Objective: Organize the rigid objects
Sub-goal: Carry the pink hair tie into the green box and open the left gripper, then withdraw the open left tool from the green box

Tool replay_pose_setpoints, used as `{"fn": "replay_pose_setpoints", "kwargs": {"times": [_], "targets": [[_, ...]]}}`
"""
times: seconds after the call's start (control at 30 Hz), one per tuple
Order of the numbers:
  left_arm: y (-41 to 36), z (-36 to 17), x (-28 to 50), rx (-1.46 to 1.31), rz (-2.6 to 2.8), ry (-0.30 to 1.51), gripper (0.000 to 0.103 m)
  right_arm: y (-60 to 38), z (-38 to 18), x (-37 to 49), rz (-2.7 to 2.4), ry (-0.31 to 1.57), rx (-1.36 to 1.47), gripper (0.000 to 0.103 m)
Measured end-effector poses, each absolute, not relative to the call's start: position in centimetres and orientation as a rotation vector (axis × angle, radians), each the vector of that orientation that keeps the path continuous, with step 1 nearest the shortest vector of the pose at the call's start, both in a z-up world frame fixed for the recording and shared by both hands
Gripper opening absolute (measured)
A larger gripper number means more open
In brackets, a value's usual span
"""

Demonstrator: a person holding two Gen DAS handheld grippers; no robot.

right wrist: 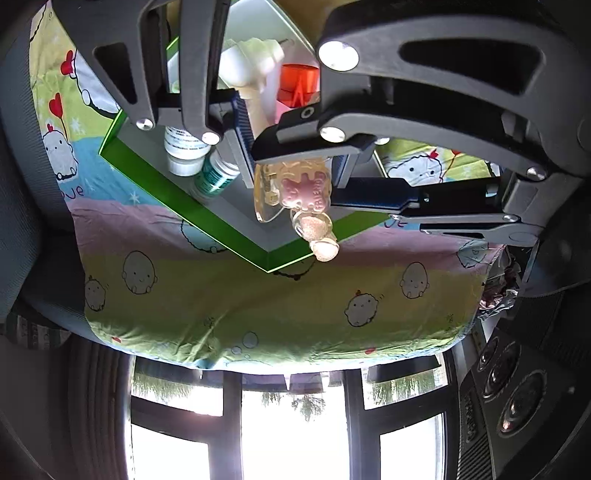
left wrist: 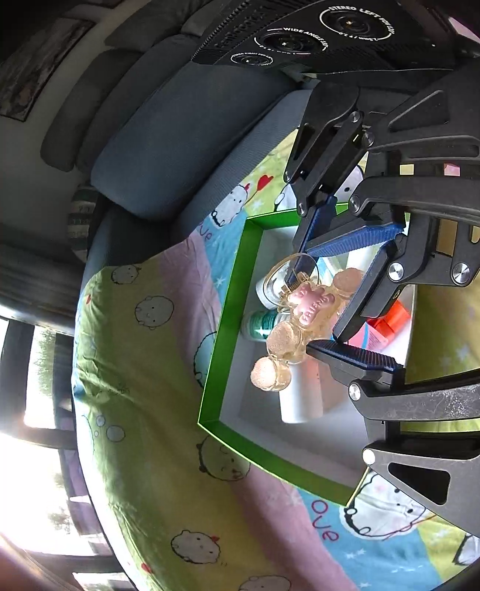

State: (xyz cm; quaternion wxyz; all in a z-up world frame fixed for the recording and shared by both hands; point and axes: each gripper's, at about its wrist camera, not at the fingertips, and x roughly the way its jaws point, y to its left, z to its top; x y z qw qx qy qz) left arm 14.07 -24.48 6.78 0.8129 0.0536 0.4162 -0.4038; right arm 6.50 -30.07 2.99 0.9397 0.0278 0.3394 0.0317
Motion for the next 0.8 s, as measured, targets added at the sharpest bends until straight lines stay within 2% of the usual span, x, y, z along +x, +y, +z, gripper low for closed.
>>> {"fn": "replay_pose_setpoints", "kwargs": {"times": [0.07, 0.1, 0.13, 0.17, 0.2, 0.23, 0.3, 0.33, 0.5, 0.8], "targets": [[-25.2, 6.3, 13.8, 0.134, -0.831, 0.880, 0.048, -31.0, 2.3, 6.6, 0.062, 0.706, 0.087, 0.044], [-25.5, 6.1, 13.5, 0.146, -0.819, 0.873, 0.048, -31.4, 2.1, 6.5, 0.059, 0.708, 0.094, 0.054], [-25.6, 5.9, 13.2, 0.160, -0.803, 0.864, 0.048, -31.6, 1.8, 6.3, 0.042, 0.709, 0.094, 0.074], [-25.7, 5.9, 12.9, 0.181, -0.782, 0.850, 0.049, -31.7, 1.6, 6.2, 0.024, 0.710, 0.089, 0.085], [-25.7, 5.9, 12.5, 0.202, -0.762, 0.834, 0.058, -31.9, 1.4, 5.9, 0.008, 0.705, 0.081, 0.097], [-25.6, 5.9, 12.1, 0.219, -0.739, 0.813, 0.074, -32.0, 1.3, 5.5, -0.005, 0.693, 0.073, 0.099], [-25.0, 6.3, 11.1, 0.242, -0.688, 0.753, 0.089, -32.4, 1.2, 4.8, -0.020, 0.689, 0.067, 0.099], [-24.7, 6.6, 10.7, 0.244, -0.670, 0.722, 0.093, -32.8, 1.0, 4.6, -0.033, 0.690, 0.076, 0.099], [-23.0, 7.7, 10.1, 0.234, -0.547, 0.697, 0.103, -34.4, 0.8, 2.9, -0.071, 0.691, 0.165, 0.100], [-20.4, 7.7, 10.5, 0.151, -0.436, 0.782, 0.103, -34.6, 1.1, 1.2, -0.111, 0.704, 0.169, 0.101]]}}
